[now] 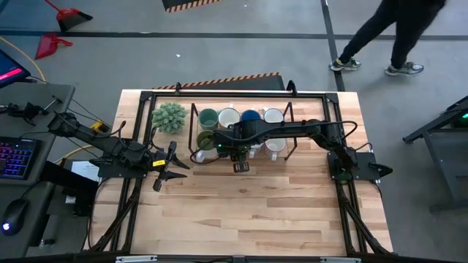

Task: Place coffee mugs
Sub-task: Return to Home Position

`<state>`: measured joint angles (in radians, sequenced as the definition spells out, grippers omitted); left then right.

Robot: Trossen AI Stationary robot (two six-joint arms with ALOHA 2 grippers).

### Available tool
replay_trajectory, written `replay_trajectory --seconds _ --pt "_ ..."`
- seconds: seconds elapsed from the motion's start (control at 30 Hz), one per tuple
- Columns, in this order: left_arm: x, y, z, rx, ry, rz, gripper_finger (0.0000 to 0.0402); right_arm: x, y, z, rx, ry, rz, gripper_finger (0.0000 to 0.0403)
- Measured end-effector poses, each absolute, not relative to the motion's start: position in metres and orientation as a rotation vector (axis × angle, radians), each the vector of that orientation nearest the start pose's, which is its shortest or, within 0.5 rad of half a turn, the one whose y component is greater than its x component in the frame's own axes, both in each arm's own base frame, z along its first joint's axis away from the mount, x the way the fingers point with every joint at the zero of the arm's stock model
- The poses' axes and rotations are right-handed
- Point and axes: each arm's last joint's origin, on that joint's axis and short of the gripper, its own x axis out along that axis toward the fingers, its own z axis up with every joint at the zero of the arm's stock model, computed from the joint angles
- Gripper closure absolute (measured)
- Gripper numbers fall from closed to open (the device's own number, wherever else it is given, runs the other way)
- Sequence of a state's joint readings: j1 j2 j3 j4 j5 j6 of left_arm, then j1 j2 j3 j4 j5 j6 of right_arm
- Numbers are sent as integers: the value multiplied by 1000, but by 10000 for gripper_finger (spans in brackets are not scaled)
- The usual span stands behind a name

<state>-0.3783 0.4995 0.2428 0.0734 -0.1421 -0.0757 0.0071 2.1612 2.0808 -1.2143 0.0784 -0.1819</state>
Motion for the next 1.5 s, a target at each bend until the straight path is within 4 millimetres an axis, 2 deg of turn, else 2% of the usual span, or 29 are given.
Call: replay_trajectory --seconds 0.23,0.43,0.67,0.83,1.03,1.3,1.4,1.5 --pt "127 -46 208 -28 186 -227 273 436 2 284 -205 1264 28 295" --pt "127 -46 208 -28 186 -226 273 423 3 312 -155 1196 -5 294" --pt "127 -46 208 -28 186 -226 273 400 11 349 39 1116 -7 294" --pt "127 -46 208 -29 186 -225 273 374 23 364 61 1192 -4 294" --pt "127 -46 209 -33 180 -226 273 340 39 374 -1 1331 -203 295" --pt "127 -46 210 -86 178 -222 273 313 80 396 -106 1232 -102 295" --pt "128 -46 210 -88 170 -222 273 294 91 410 -198 1144 -161 295" --pt "128 -46 213 -95 141 -224 273 268 96 415 -223 1085 -218 295"
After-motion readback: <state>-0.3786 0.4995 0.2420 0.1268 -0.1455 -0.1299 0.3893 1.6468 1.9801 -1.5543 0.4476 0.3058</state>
